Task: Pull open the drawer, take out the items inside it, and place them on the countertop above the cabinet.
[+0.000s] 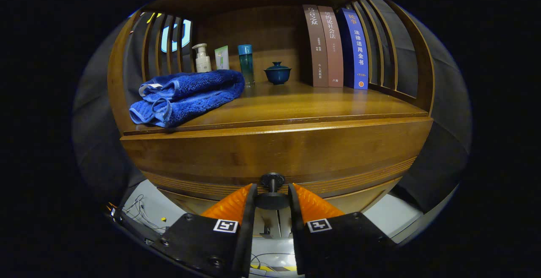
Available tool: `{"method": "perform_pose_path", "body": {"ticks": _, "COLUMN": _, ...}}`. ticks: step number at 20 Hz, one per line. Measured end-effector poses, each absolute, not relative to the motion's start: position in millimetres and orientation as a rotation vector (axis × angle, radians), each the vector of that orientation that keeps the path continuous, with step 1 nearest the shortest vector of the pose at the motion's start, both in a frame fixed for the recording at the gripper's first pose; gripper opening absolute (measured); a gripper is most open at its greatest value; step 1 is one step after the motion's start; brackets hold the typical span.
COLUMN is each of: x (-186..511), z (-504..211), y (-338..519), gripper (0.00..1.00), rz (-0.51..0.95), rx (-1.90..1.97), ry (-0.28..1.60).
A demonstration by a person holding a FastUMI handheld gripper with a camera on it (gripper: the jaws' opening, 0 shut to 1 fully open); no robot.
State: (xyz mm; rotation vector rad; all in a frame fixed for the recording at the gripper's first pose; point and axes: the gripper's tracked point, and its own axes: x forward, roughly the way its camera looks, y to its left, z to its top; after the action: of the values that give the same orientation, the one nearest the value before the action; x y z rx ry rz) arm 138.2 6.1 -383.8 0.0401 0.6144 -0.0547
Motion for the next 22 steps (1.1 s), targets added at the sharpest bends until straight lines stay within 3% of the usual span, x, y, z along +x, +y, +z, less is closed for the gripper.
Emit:
{"method": "perform_pose_path", "body": {"ticks": 8, "x": 131.4, "z": -384.6, "y": 8.2, "gripper": 0.45, "rz": -0.048, "rx": 0.048, "ry": 0.626}}
{"method": "perform_pose_path", "body": {"ticks": 22, "x": 25.2, "z": -362.6, "y": 8.9, "gripper": 0.45, "rz": -0.057, "rx": 0.030, "ry": 0.647}}
